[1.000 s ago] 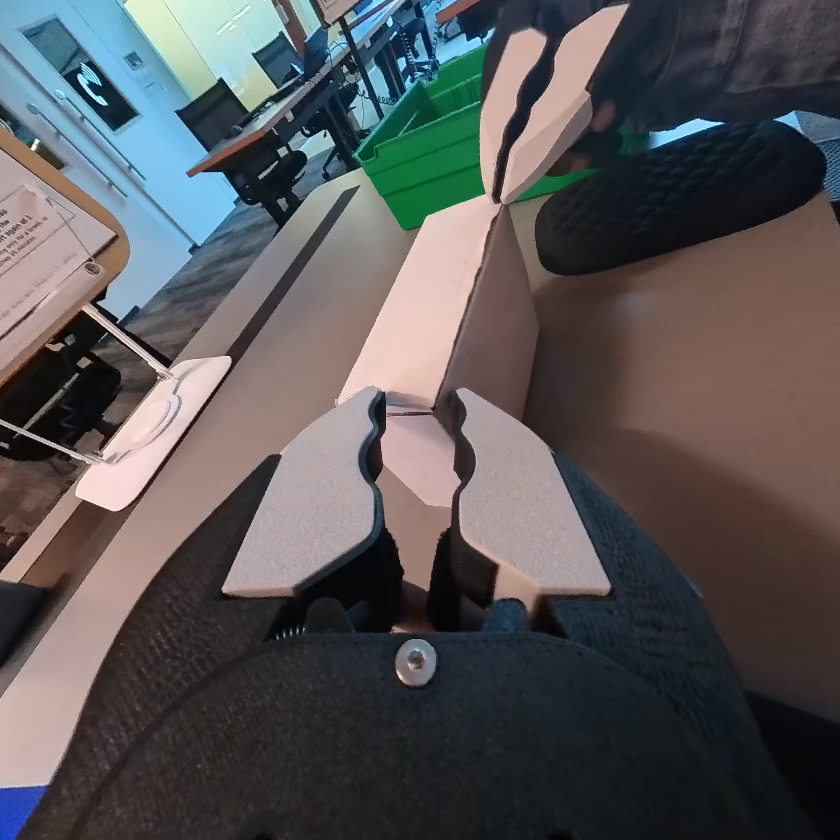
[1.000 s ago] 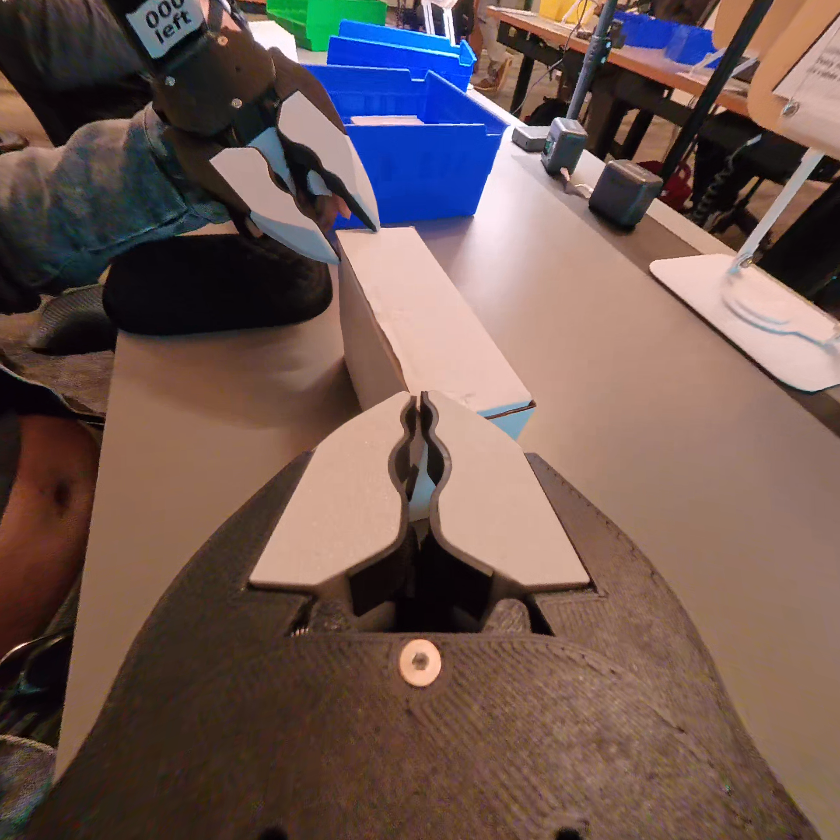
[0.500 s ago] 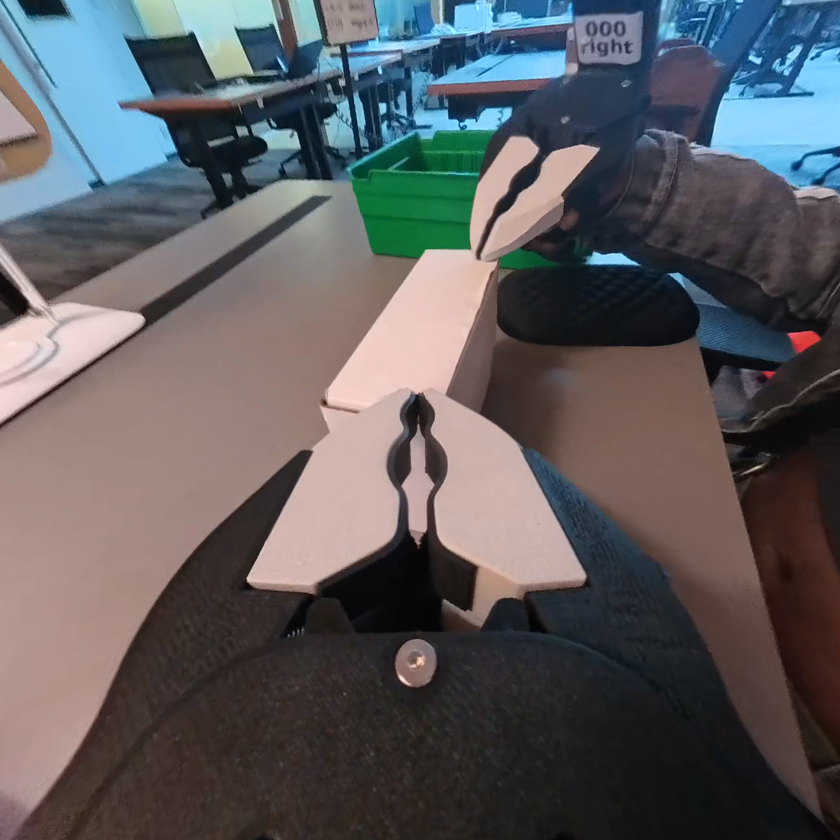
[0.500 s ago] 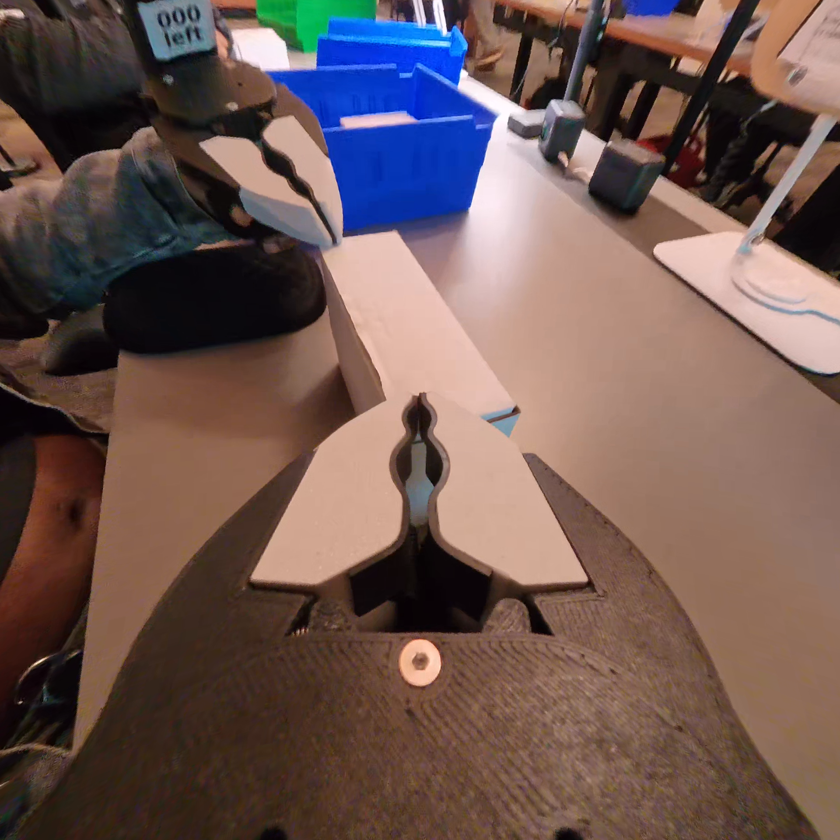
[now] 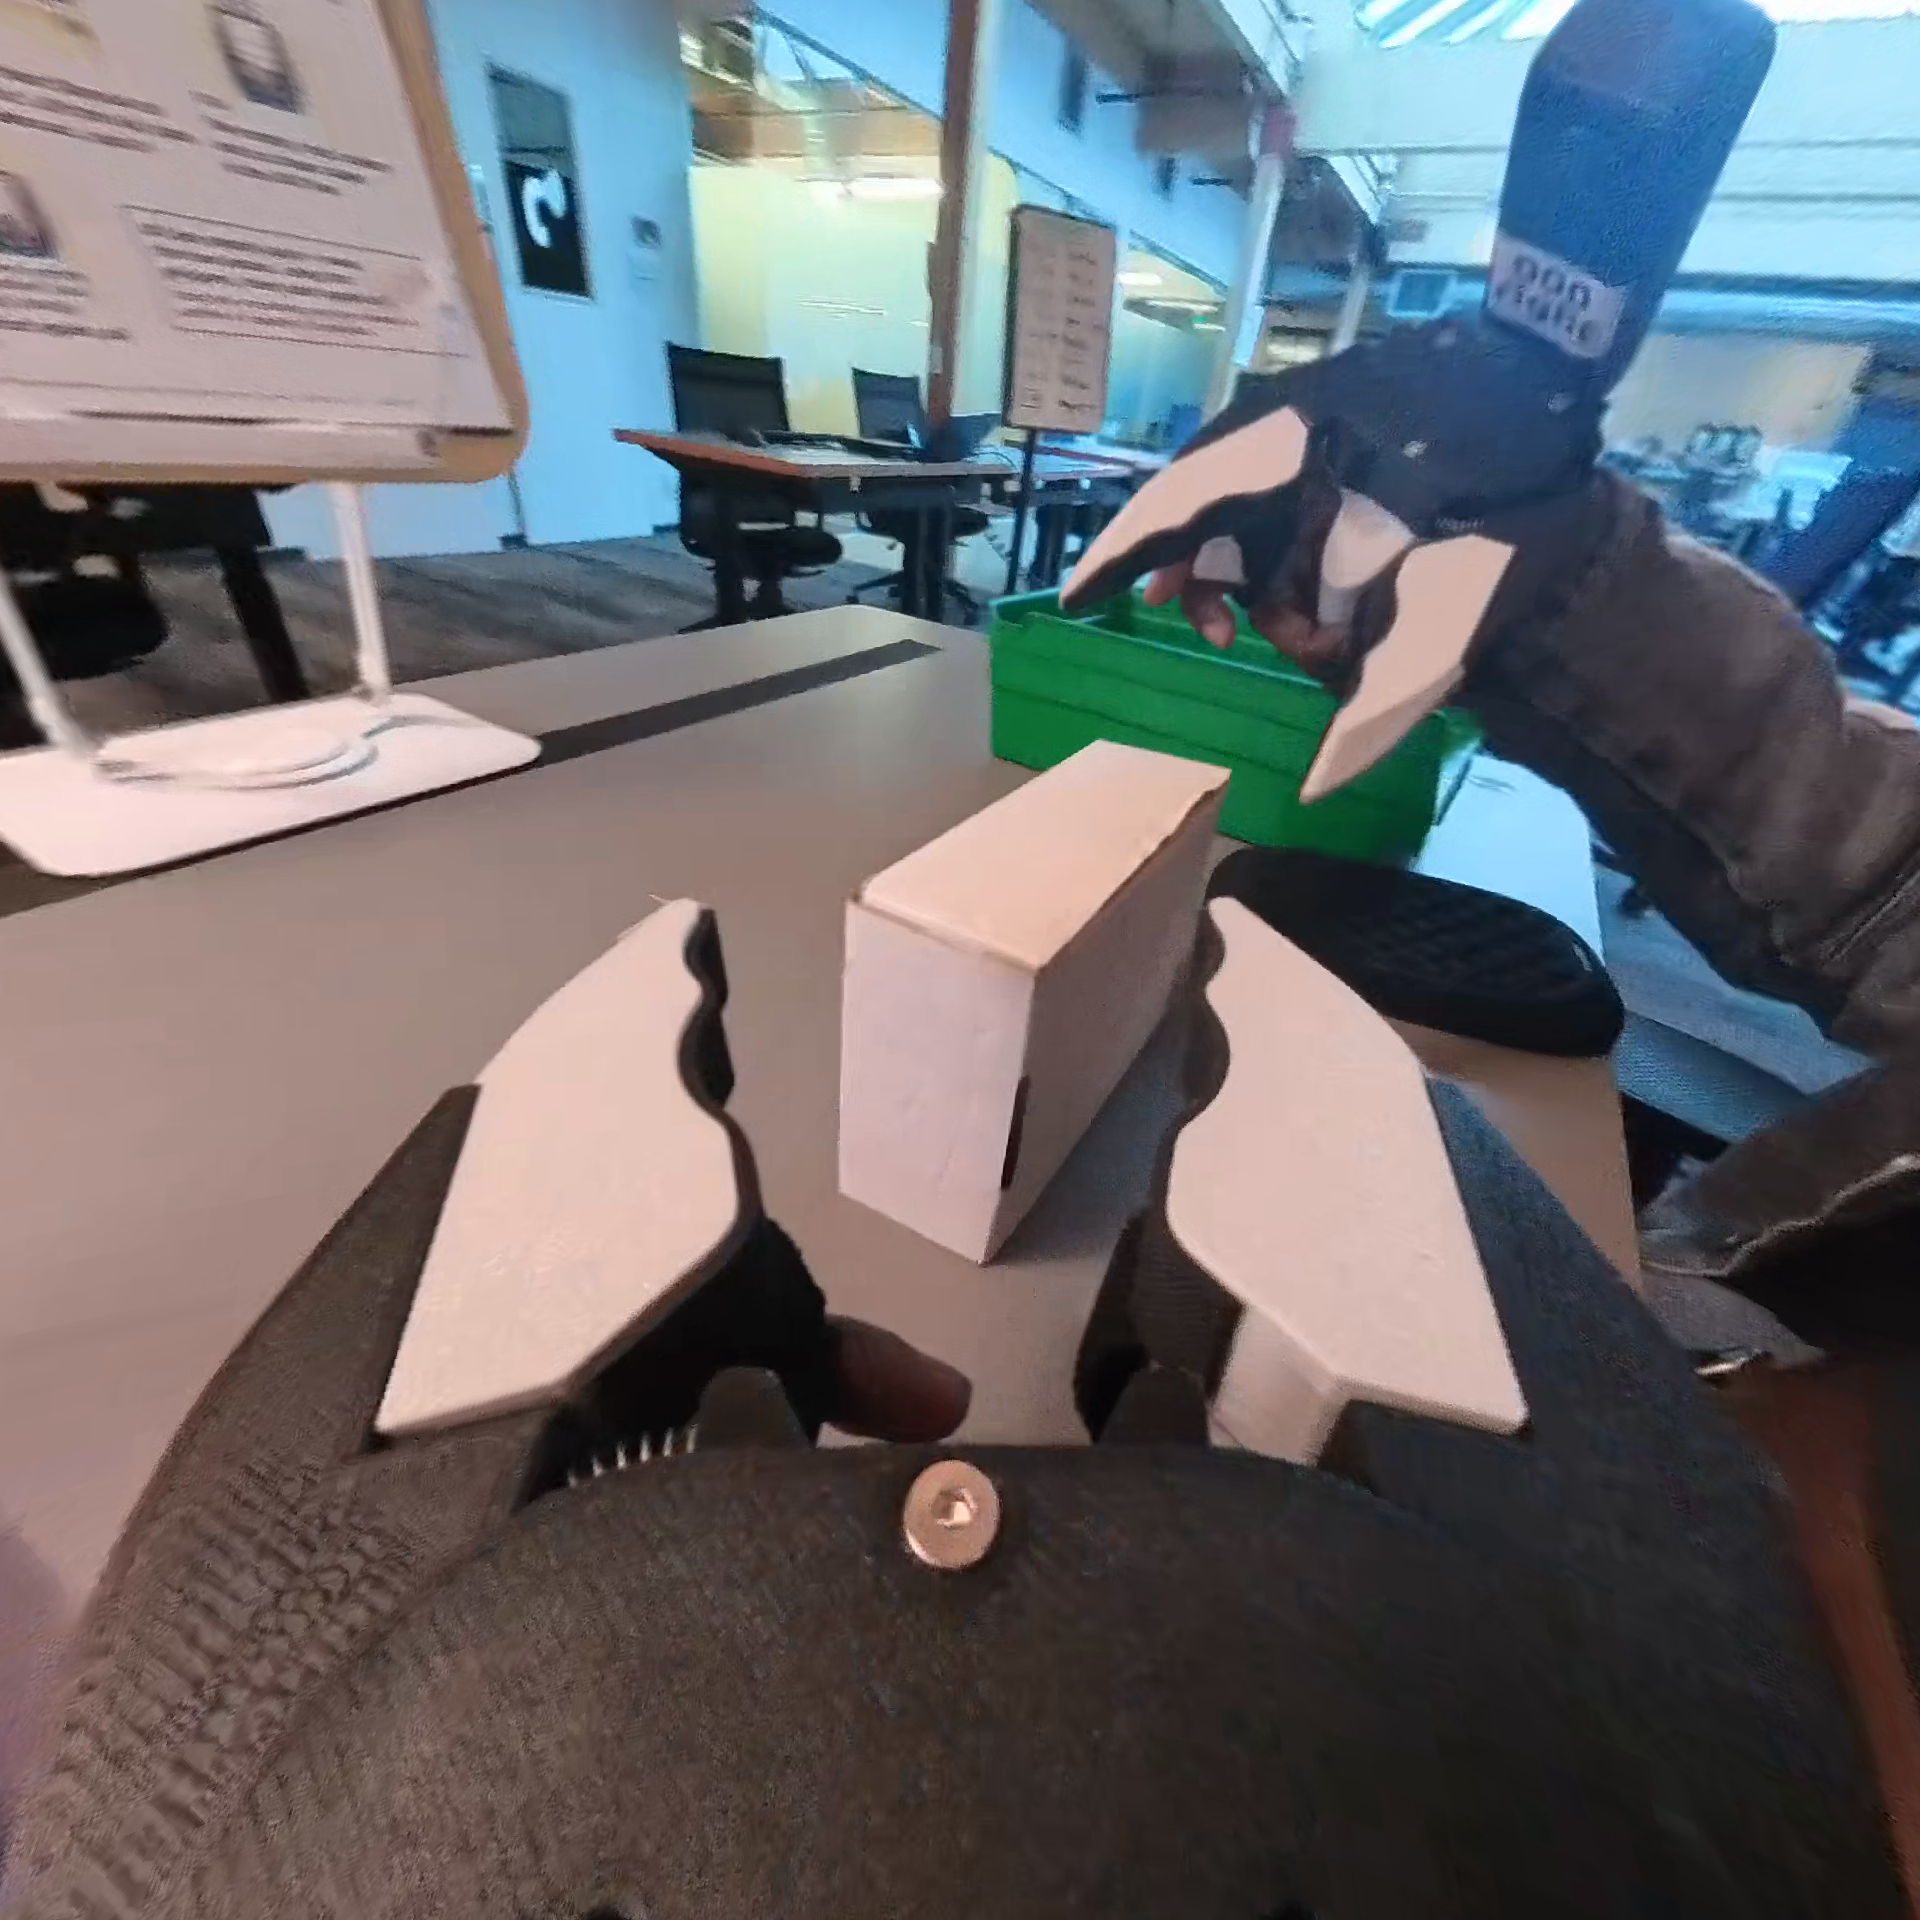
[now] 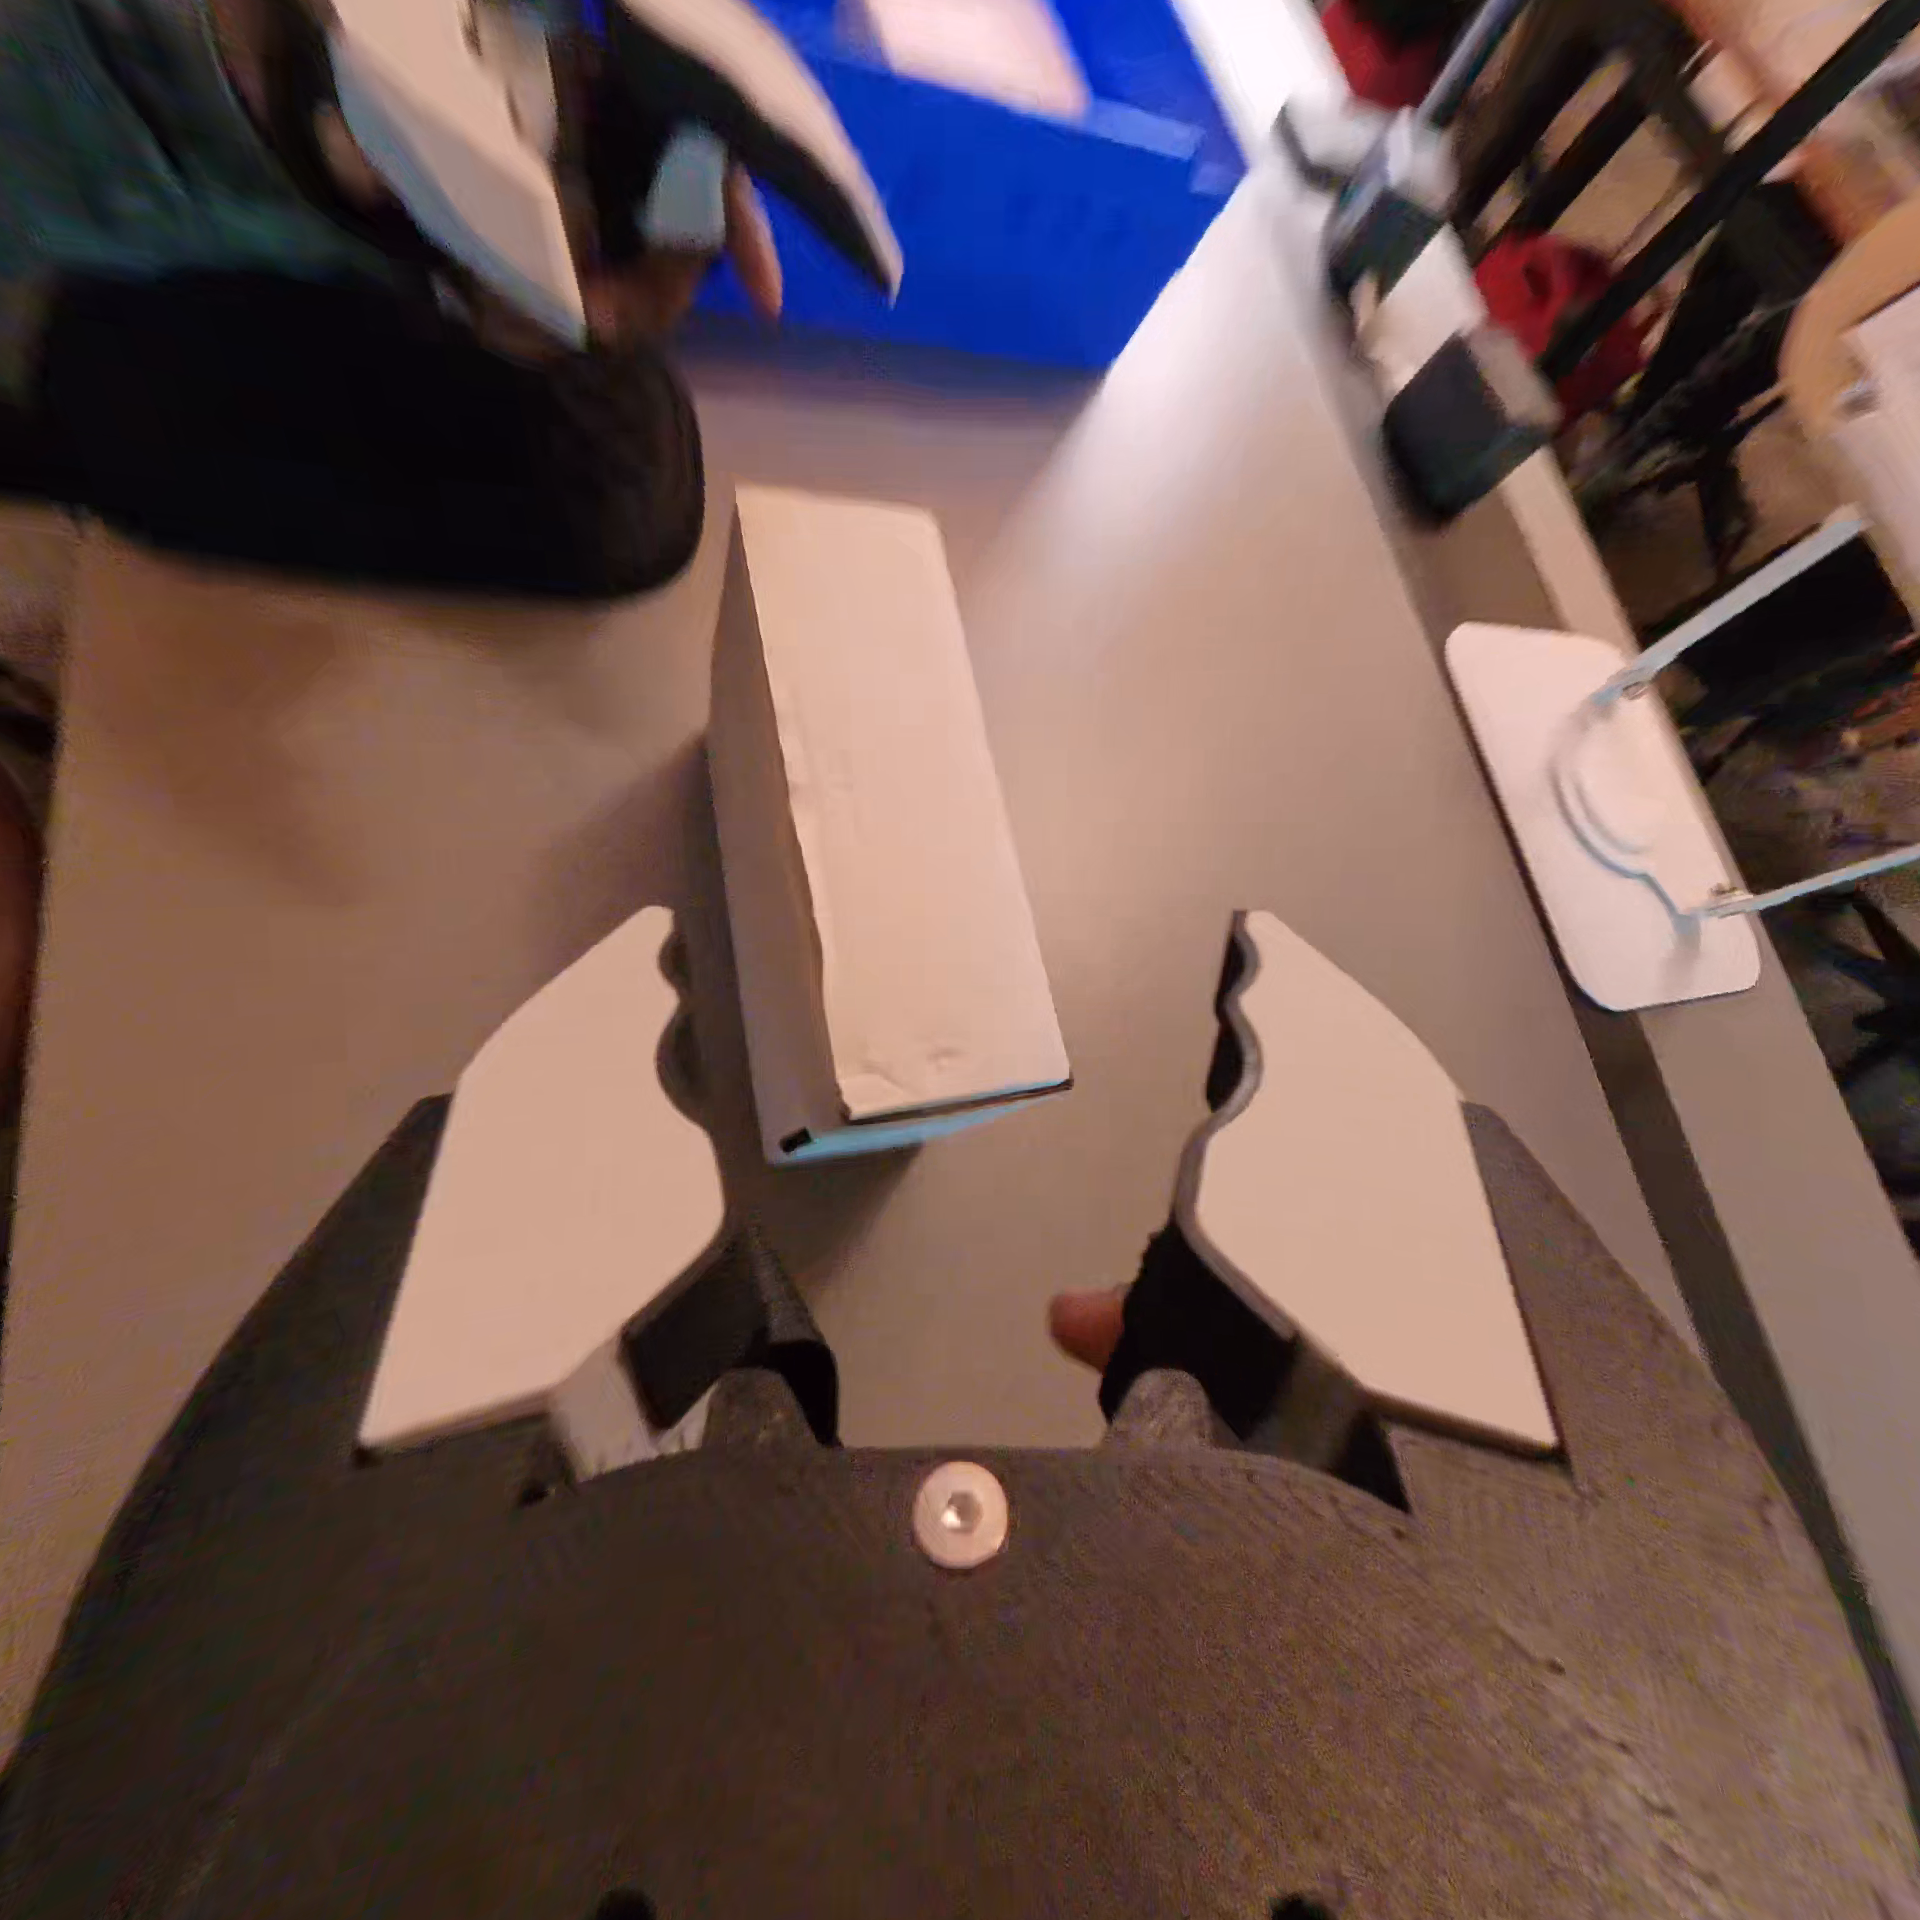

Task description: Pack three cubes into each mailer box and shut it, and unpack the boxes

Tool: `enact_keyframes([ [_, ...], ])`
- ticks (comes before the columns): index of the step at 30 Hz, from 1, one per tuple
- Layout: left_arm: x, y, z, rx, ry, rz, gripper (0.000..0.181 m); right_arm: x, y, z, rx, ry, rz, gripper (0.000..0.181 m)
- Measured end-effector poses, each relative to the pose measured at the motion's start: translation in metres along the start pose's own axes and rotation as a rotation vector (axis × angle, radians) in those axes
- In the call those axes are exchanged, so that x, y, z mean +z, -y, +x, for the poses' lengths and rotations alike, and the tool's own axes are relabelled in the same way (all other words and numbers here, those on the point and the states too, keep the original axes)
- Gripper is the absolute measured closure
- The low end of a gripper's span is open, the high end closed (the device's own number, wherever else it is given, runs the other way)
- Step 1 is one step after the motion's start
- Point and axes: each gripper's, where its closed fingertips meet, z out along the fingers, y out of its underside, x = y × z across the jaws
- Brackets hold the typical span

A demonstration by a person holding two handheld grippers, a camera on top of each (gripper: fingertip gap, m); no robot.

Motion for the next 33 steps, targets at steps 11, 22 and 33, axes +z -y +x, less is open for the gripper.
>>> enact_keyframes([
  [11,-0.001,-0.025,0.007,-0.018,-0.044,-0.067,0.089,0.062,-0.017,-0.021,-0.179,0.252,-0.435,0.112],
  [22,0.0,-0.026,0.0,-0.035,-0.002,-0.068,0.09,0.057,-0.024,0.0,-0.582,-0.343,-0.444,0.116],
  [33,0.0,-0.027,0.0,-0.029,0.001,-0.074,0.09,0.059,-0.037,-0.045,-0.676,-0.471,-0.376,0.121],
])
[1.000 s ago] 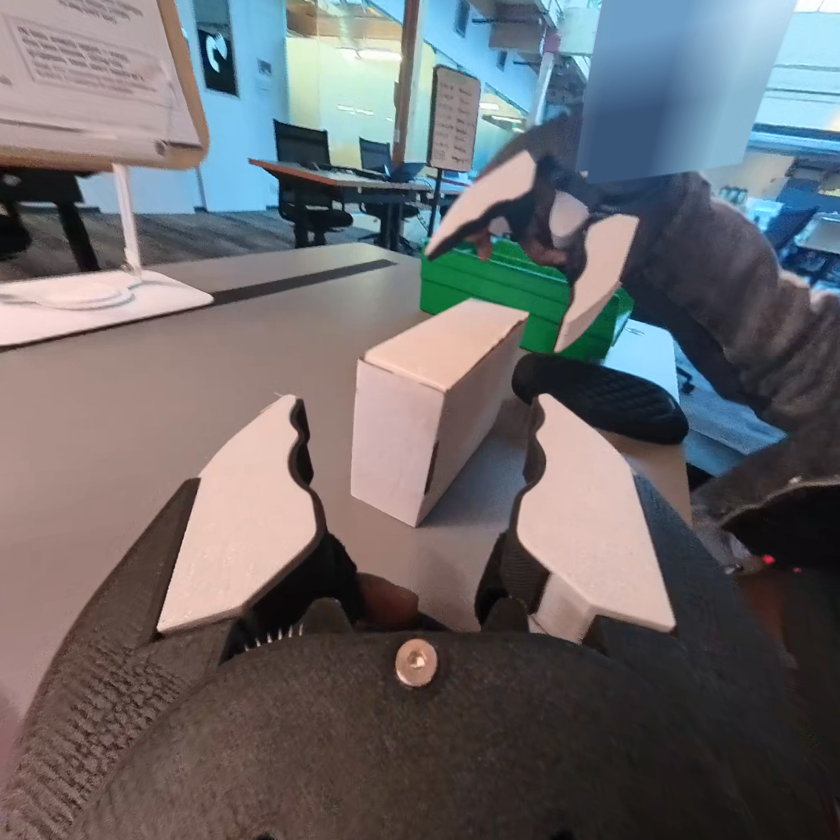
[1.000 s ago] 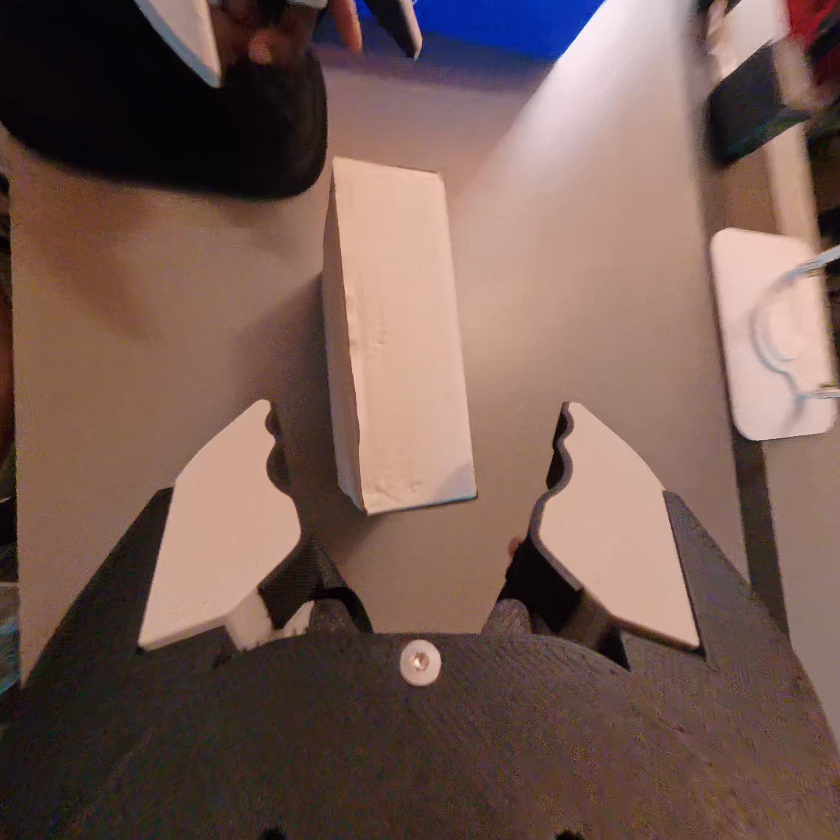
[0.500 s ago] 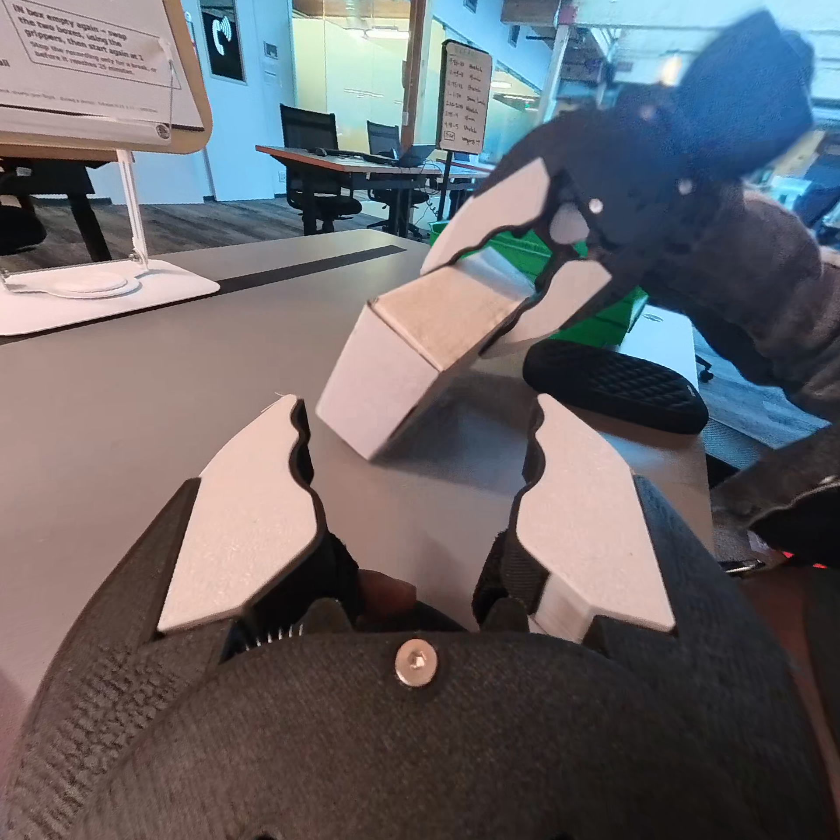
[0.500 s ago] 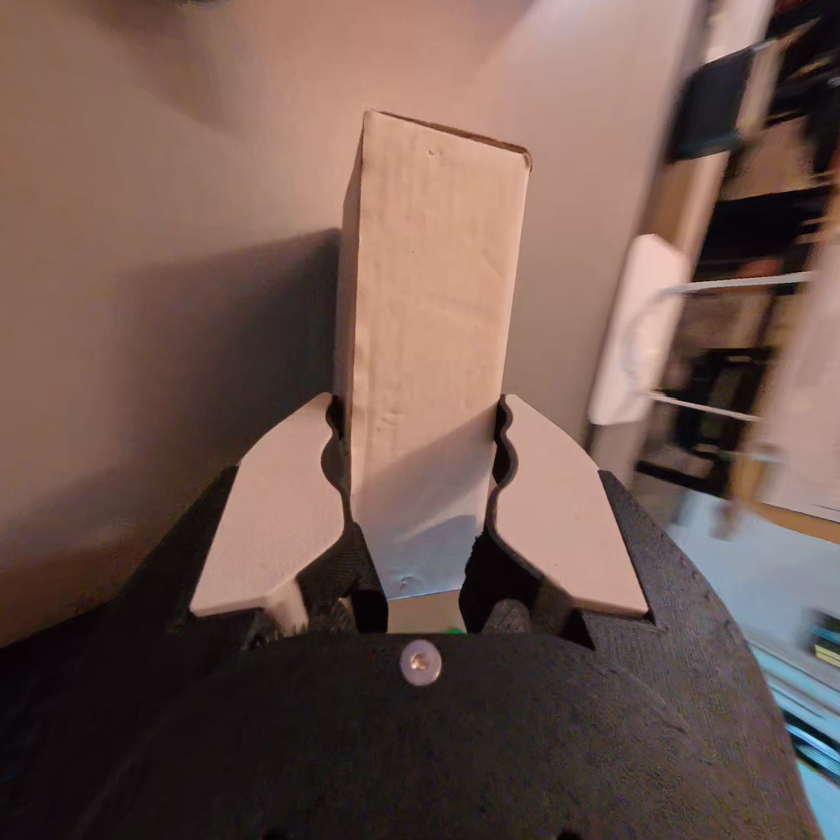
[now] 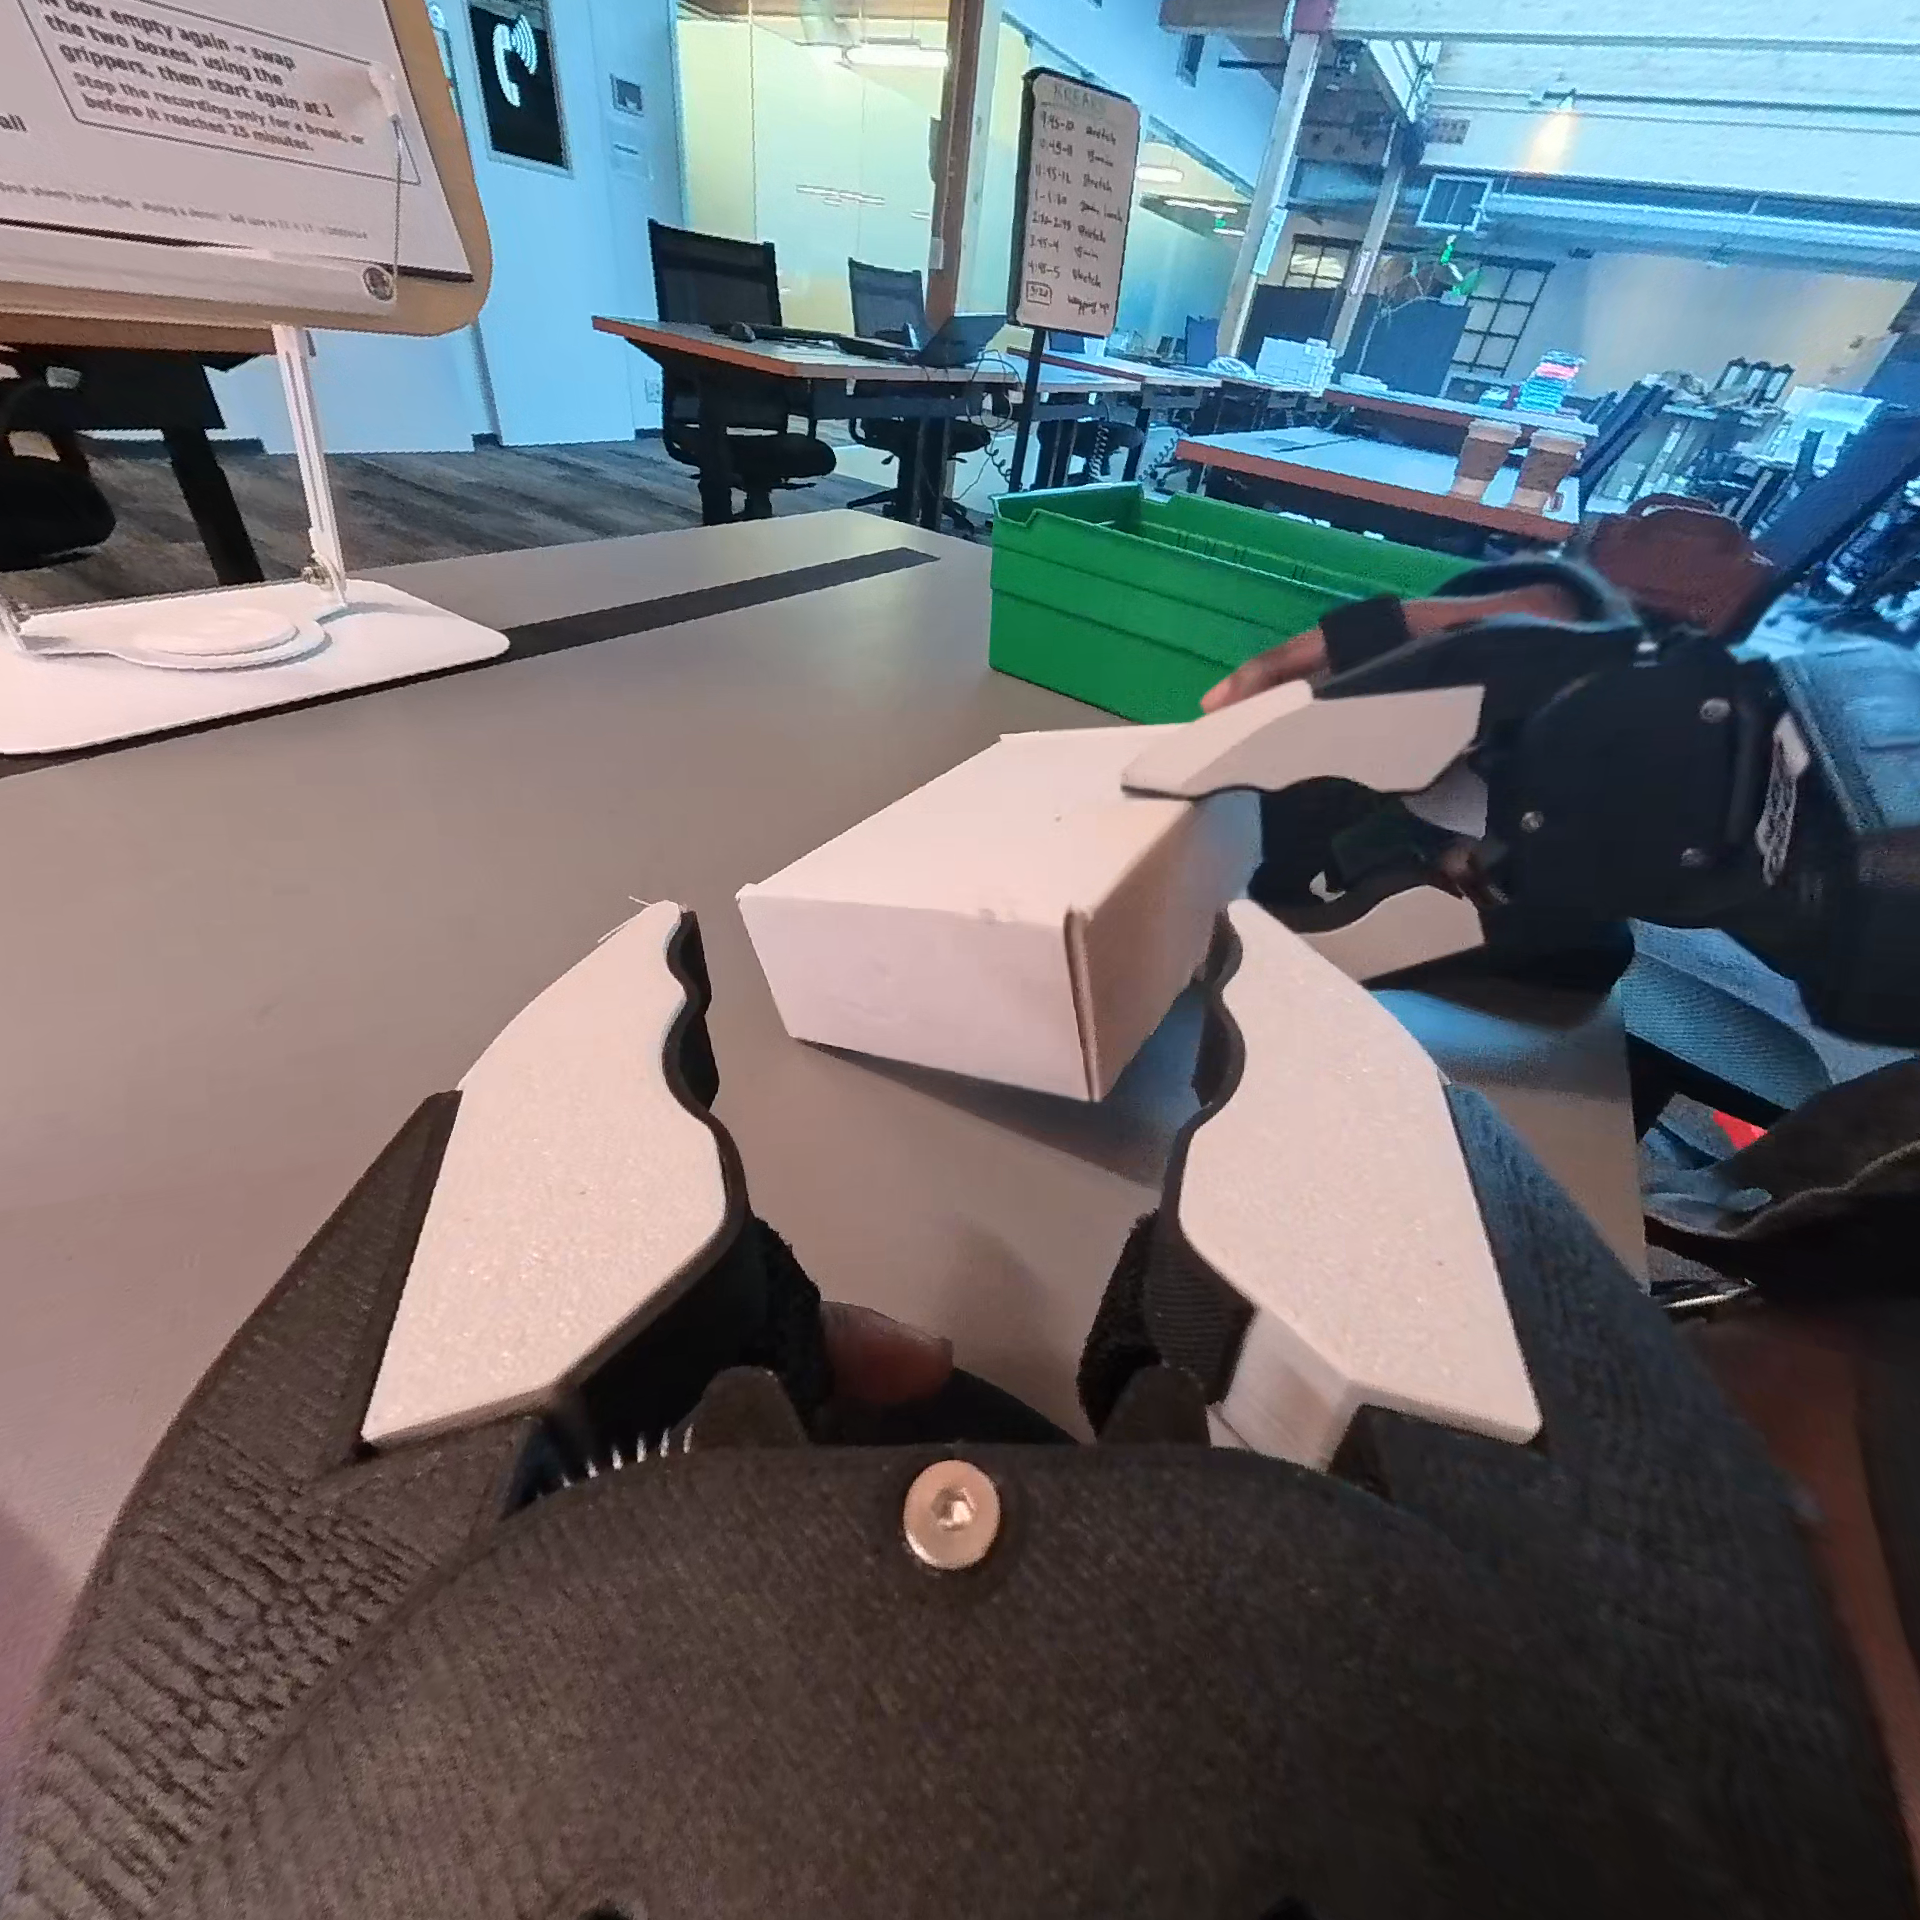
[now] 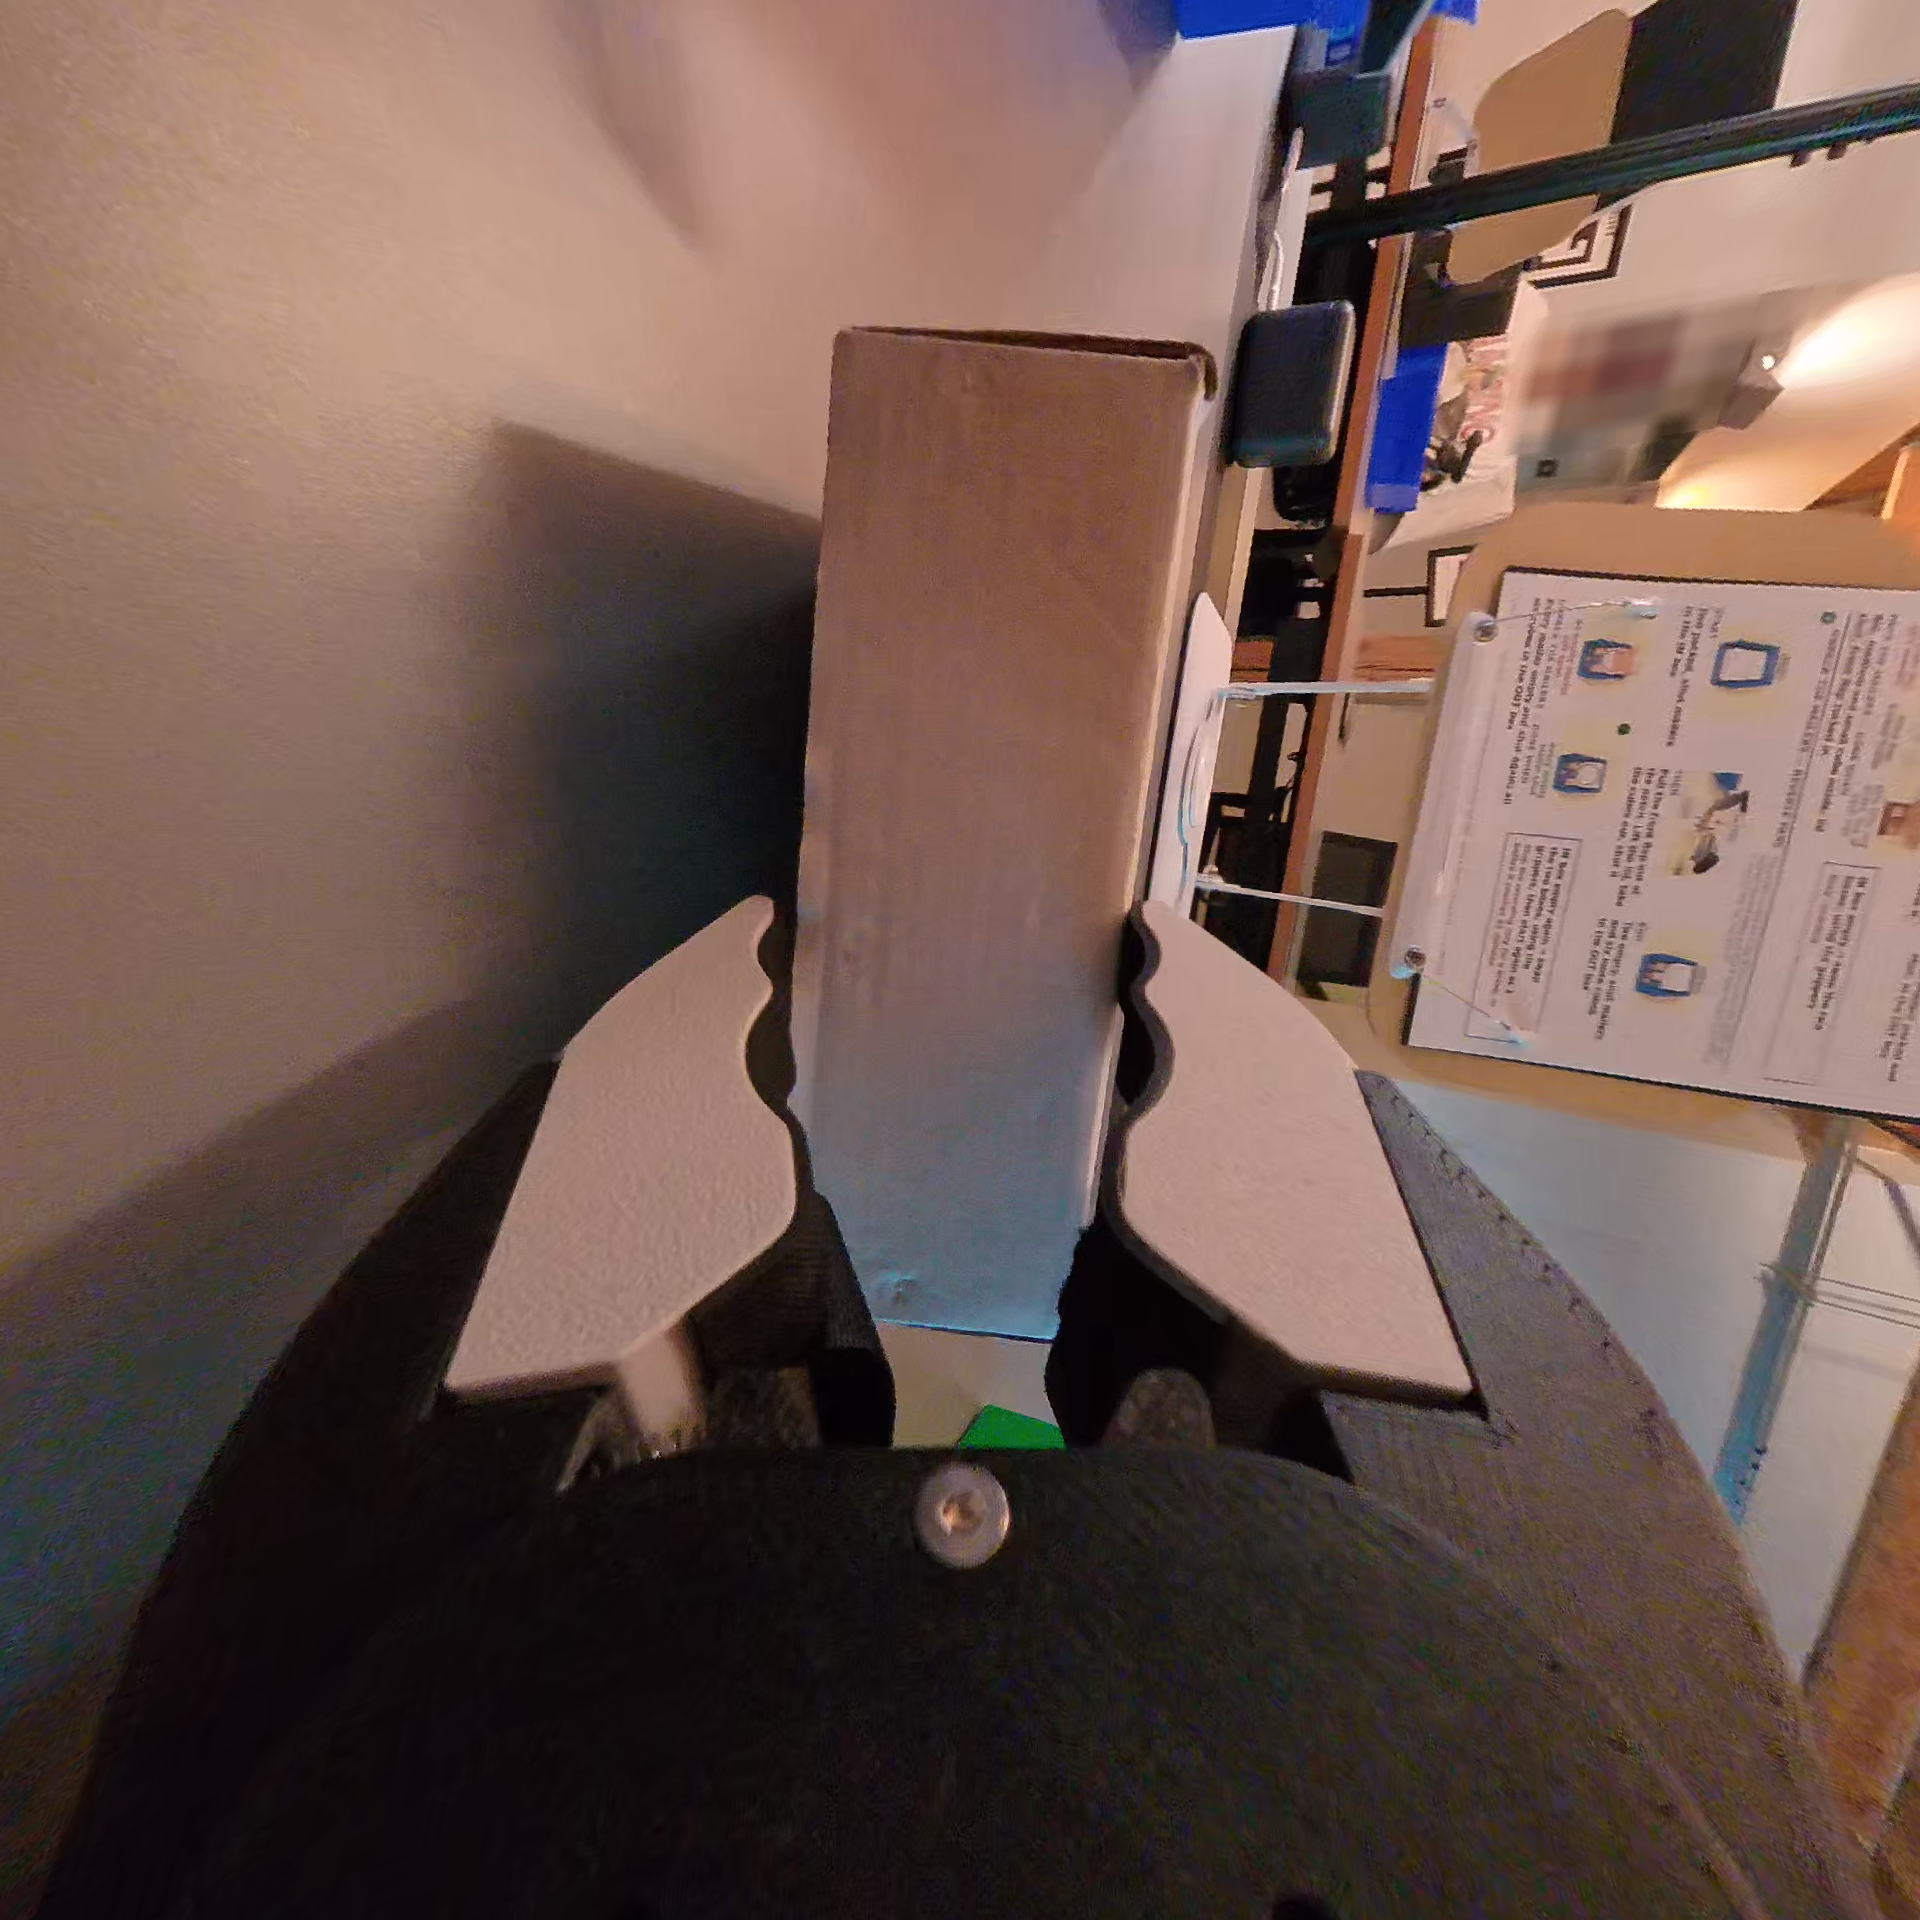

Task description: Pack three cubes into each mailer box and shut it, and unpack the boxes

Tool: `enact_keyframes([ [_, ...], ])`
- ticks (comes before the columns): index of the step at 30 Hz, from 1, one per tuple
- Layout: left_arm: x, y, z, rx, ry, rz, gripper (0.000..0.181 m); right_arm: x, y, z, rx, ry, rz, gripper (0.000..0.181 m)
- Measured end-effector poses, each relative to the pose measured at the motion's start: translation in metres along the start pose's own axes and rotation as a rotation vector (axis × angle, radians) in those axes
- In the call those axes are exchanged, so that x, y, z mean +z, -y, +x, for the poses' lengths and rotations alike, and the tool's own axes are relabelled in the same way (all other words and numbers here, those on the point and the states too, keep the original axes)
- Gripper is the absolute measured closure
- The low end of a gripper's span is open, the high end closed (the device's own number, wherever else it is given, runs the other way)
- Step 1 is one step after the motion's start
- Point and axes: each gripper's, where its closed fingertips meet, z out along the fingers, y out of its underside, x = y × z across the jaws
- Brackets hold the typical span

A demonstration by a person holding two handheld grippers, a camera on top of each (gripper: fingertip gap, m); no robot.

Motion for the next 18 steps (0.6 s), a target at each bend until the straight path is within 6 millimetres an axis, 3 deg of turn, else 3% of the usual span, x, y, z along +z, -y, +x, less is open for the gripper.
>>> enact_keyframes([
  [6,0.0,0.0,0.002,0.014,-0.007,-0.002,0.09,0.0,-0.002,-0.026,0.018,0.095,-0.014,0.116],
  [9,0.001,-0.001,0.005,0.038,-0.018,-0.01,0.088,-0.009,0.004,-0.027,0.155,0.259,0.052,0.098],
  [14,0.002,-0.002,0.006,0.05,-0.017,-0.015,0.087,-0.025,0.013,0.002,0.471,0.613,0.195,0.054],
  [18,0.001,-0.002,0.006,0.054,-0.016,-0.011,0.087,-0.006,-0.009,0.007,0.473,0.814,0.043,0.035],
])
